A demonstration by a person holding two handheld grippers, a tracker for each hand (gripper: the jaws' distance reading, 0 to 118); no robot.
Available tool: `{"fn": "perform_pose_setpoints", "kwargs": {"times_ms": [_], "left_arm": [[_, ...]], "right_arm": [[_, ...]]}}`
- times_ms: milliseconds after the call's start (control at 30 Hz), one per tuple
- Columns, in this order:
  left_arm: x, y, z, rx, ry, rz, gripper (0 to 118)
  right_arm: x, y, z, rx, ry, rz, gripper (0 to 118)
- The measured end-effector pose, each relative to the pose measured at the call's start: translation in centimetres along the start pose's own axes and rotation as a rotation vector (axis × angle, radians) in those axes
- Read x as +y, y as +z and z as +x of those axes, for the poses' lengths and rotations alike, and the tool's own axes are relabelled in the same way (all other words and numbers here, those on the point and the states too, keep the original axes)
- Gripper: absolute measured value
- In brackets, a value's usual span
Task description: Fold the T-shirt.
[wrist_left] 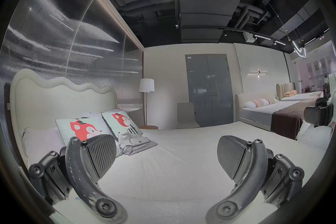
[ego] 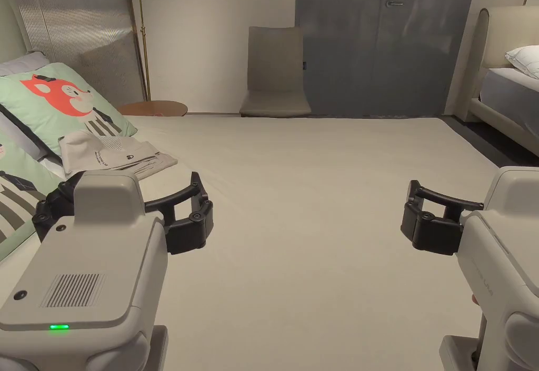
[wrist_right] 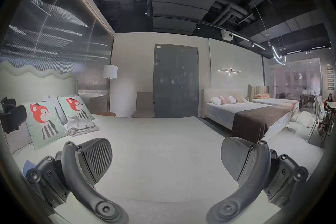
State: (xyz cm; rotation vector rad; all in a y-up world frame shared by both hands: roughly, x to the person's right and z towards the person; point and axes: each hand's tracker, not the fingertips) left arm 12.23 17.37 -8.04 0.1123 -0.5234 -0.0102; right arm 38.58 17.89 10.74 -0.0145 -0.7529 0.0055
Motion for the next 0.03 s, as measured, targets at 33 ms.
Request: {"fn": "perform_pose_setpoints", "kwargs": {"times_ms": [33], "left_arm": [[-0.01, 0.01, 0.04, 0.000, -0.002, 0.001, 111]], "right_arm": [[0.01, -0.01, -0.03, 0.000, 0.002, -0.001, 118]]}}
